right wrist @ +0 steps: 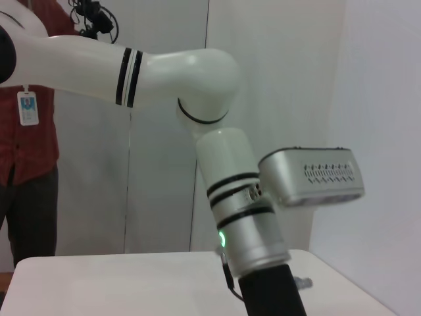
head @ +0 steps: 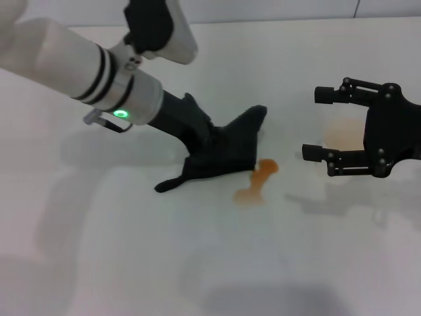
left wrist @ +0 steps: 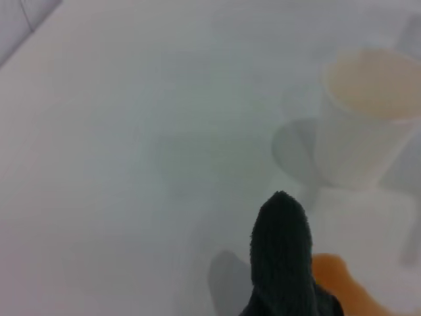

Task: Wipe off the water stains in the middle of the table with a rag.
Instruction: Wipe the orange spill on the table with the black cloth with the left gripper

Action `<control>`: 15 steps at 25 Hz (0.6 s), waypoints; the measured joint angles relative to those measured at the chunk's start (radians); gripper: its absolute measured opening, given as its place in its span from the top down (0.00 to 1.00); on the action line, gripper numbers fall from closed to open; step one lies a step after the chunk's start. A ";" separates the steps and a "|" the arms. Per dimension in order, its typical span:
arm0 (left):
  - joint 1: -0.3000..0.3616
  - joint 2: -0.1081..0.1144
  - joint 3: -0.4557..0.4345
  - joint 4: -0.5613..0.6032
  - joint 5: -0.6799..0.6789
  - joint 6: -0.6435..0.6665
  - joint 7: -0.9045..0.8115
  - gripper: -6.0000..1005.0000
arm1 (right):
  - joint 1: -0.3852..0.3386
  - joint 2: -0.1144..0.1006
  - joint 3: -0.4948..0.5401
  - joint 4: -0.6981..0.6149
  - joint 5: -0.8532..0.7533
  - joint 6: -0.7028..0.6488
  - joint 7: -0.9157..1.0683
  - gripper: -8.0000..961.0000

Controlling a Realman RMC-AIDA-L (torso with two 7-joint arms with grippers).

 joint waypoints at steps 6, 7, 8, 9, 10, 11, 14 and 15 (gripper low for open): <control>0.008 -0.002 0.187 -0.014 -0.120 -0.093 -0.002 0.93 | -0.004 0.000 -0.002 -0.003 0.000 -0.006 -0.002 0.13; 0.010 -0.002 0.210 -0.014 -0.140 -0.099 -0.003 0.93 | -0.006 0.000 -0.001 -0.005 0.000 -0.009 -0.002 0.13; 0.013 -0.003 0.233 -0.015 -0.161 -0.102 -0.003 0.93 | -0.007 0.000 0.000 -0.006 0.000 -0.011 -0.002 0.13; 0.016 -0.003 0.252 -0.017 -0.179 -0.104 -0.003 0.93 | -0.007 -0.001 0.000 -0.008 0.000 -0.013 -0.002 0.13; 0.017 -0.003 0.261 -0.020 -0.189 -0.104 -0.002 0.93 | -0.008 -0.001 0.000 -0.009 0.000 -0.015 -0.002 0.13; 0.018 -0.003 0.272 -0.026 -0.202 -0.103 0.000 0.93 | -0.008 -0.001 0.001 -0.010 0.000 -0.017 -0.002 0.13; 0.022 -0.003 0.297 -0.040 -0.228 -0.090 0.000 0.93 | -0.009 -0.001 0.002 -0.010 0.000 -0.026 -0.002 0.13; 0.027 -0.003 0.305 -0.041 -0.237 -0.083 0.000 0.93 | -0.009 -0.001 0.002 -0.010 0.000 -0.028 -0.002 0.13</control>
